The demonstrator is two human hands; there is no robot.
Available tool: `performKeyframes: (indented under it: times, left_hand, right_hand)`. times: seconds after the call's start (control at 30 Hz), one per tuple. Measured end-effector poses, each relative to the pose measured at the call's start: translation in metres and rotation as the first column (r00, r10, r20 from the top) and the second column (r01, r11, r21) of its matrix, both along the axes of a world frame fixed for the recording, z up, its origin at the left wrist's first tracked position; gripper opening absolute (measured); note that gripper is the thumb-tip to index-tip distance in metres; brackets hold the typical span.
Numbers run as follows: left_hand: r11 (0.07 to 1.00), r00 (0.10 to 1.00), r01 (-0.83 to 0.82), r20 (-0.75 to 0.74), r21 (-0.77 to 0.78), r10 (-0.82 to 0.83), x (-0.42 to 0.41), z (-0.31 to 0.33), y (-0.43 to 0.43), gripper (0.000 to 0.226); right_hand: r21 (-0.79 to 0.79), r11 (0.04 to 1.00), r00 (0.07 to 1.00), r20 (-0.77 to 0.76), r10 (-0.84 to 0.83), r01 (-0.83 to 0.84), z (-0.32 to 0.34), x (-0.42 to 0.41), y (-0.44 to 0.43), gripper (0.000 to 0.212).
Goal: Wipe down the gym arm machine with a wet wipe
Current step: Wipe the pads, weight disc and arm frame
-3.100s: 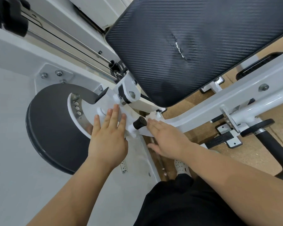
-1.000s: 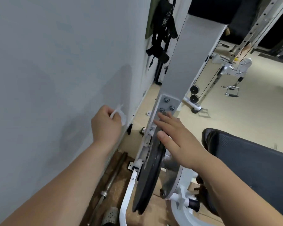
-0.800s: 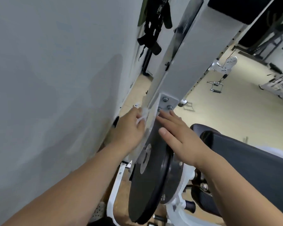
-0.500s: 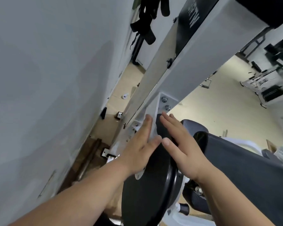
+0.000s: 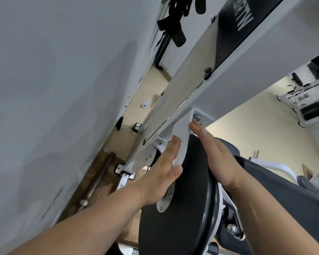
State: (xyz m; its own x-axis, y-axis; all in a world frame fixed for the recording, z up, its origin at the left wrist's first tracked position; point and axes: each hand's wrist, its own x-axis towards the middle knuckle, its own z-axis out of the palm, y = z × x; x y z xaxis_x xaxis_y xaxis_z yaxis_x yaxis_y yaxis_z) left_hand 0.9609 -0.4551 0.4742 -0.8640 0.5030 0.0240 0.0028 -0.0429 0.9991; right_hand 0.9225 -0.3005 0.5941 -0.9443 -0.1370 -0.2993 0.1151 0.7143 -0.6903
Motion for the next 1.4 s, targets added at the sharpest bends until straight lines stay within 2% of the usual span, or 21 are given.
performKeyframes:
  times: [0.13, 0.27, 0.33, 0.4, 0.47, 0.53, 0.63, 0.73, 0.83, 0.9, 0.97, 1.03, 1.1, 1.23, 1.3, 1.4]
  left_hand:
    - [0.996, 0.998, -0.05, 0.034, -0.071, 0.053, -0.051, 0.025, 0.01, 0.105]
    - [0.995, 0.996, -0.063, 0.061, -0.072, 0.067, -0.064, 0.035, 0.011, 0.099]
    - [0.996, 0.999, -0.053, 0.003, -0.071, 0.053, -0.049, 0.034, 0.01, 0.108]
    - [0.999, 0.998, -0.031, -0.052, -0.008, 0.031, -0.038, 0.032, 0.011, 0.107]
    - [1.0, 0.996, -0.017, -0.084, -0.017, 0.016, -0.041, 0.033, 0.01, 0.104]
    - [0.996, 0.999, -0.022, -0.046, -0.086, 0.018, -0.056, 0.033, 0.01, 0.098]
    - [0.995, 0.996, -0.035, 0.078, -0.092, 0.042, -0.075, 0.029, 0.01, 0.079]
    - [0.996, 0.995, -0.034, 0.086, -0.088, 0.042, -0.06, 0.018, 0.008, 0.075]
    - [0.999, 0.998, -0.047, 0.032, 0.012, 0.047, -0.034, 0.009, 0.008, 0.092]
    - [0.998, 0.998, -0.062, 0.015, 0.009, 0.062, -0.038, 0.011, 0.011, 0.099]
    - [0.997, 0.998, -0.067, 0.007, -0.025, 0.067, -0.055, 0.023, 0.013, 0.095]
    - [0.998, 0.997, -0.06, 0.039, -0.026, 0.061, -0.068, 0.033, 0.013, 0.078]
    - [0.997, 0.996, -0.07, 0.051, -0.026, 0.072, -0.072, 0.031, 0.013, 0.072]
    - [0.998, 0.997, -0.068, 0.033, 0.002, 0.067, -0.04, 0.001, 0.005, 0.094]
    - [0.999, 0.998, -0.053, 0.032, -0.002, 0.053, -0.012, -0.019, 0.0, 0.099]
    - [0.992, 0.999, -0.046, 0.008, -0.114, 0.047, 0.017, -0.04, -0.006, 0.099]
  right_hand:
    - [-0.007, 1.0, 1.0, 0.014, 0.002, -0.002, 0.001, -0.003, 0.002, 0.061]
    - [-0.019, 1.0, 1.0, 0.017, -0.004, 0.004, -0.001, -0.004, 0.004, 0.063]
    - [-0.031, 1.0, 1.0, 0.011, -0.007, 0.008, -0.001, -0.004, 0.004, 0.064]
    - [-0.05, 0.999, 1.0, 0.007, -0.007, 0.007, -0.001, -0.004, 0.003, 0.072]
    - [-0.069, 0.997, 1.0, 0.005, -0.023, 0.024, -0.002, -0.004, 0.003, 0.074]
    - [-0.068, 0.996, 0.998, 0.011, -0.058, 0.059, -0.002, -0.002, 0.004, 0.072]
    - [-0.054, 0.995, 0.996, 0.013, -0.085, 0.085, -0.001, -0.001, 0.004, 0.067]
    - [-0.047, 0.996, 0.997, 0.015, -0.081, 0.082, -0.001, -0.001, 0.003, 0.068]
    - [-0.056, 0.996, 0.997, 0.023, -0.074, 0.075, -0.003, -0.002, 0.005, 0.074]
    - [-0.057, 0.996, 0.997, 0.03, -0.066, 0.068, -0.003, -0.002, 0.005, 0.07]
    - [-0.054, 0.996, 0.997, 0.027, -0.066, 0.067, -0.002, -0.002, 0.004, 0.068]
    - [-0.033, 0.997, 0.998, 0.017, -0.063, 0.064, -0.001, -0.002, 0.004, 0.068]
    - [-0.031, 0.998, 0.998, 0.01, -0.06, 0.06, -0.001, -0.002, 0.003, 0.069]
    - [-0.06, 0.997, 0.999, 0.004, -0.05, 0.05, 0.001, -0.001, 0.0, 0.062]
    - [0.005, 1.0, 1.0, -0.013, 0.019, -0.019, 0.003, -0.001, 0.002, 0.065]
    - [0.293, 0.922, 0.966, 0.022, 0.259, -0.254, 0.008, -0.005, 0.006, 0.087]
